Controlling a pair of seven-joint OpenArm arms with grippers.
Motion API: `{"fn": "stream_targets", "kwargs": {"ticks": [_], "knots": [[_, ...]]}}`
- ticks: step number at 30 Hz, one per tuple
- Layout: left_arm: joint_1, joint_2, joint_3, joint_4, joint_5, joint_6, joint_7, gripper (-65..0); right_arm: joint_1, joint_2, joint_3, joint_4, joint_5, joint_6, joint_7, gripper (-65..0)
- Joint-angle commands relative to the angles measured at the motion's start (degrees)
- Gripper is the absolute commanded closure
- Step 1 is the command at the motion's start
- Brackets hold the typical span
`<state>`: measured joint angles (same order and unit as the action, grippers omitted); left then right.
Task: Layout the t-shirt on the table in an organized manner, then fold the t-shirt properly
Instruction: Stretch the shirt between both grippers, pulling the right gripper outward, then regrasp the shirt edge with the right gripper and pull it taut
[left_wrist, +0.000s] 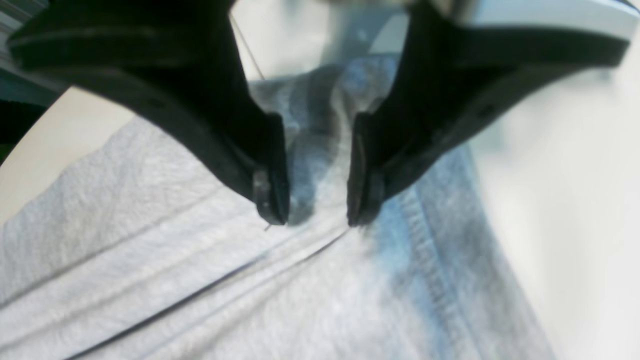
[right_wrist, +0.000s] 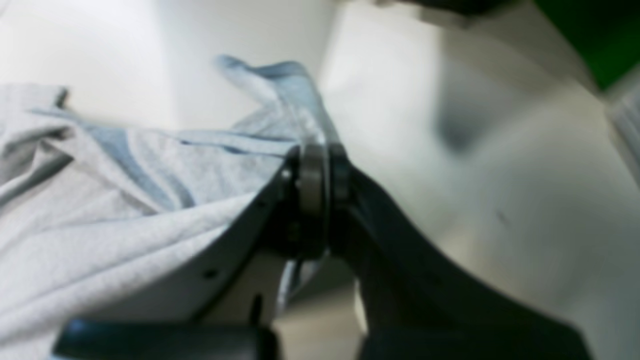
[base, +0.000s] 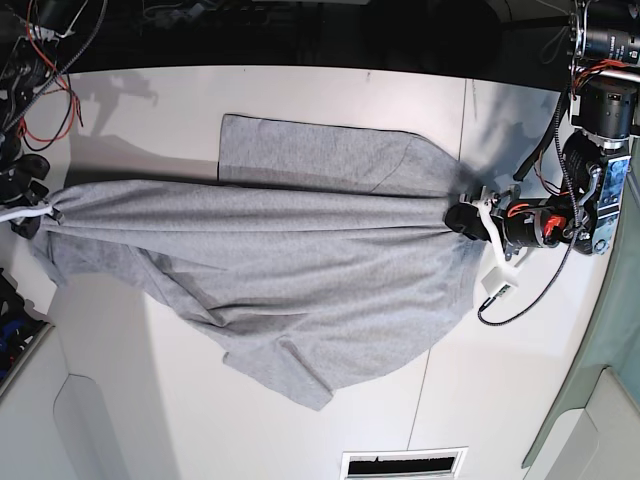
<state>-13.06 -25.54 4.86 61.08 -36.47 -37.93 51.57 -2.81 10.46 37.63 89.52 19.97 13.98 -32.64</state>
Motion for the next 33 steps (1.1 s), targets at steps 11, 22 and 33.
{"fn": "stream_targets", "kwargs": {"ticks": [11,22,33], "knots": [[-1.20,-0.98,-0.31,0.66,-1.38,0.17,-0.20,-24.1,-9.01,-1.92,1.42,0.87,7.54,1.01,0.83,-36.7],[-0.57,0.55,-0.31,1.16,-13.79,-2.07,6.51,-24.1,4.87,0.24,-7.10,-1.88,-0.83,4.22,2.03,-36.6],[0.87,3.96,-0.31,1.14,-10.82,-2.07,5.81,-24.1,7.69,8.17,-21.73,-15.80,-7.54,2.78,0.96,-36.4]]}}
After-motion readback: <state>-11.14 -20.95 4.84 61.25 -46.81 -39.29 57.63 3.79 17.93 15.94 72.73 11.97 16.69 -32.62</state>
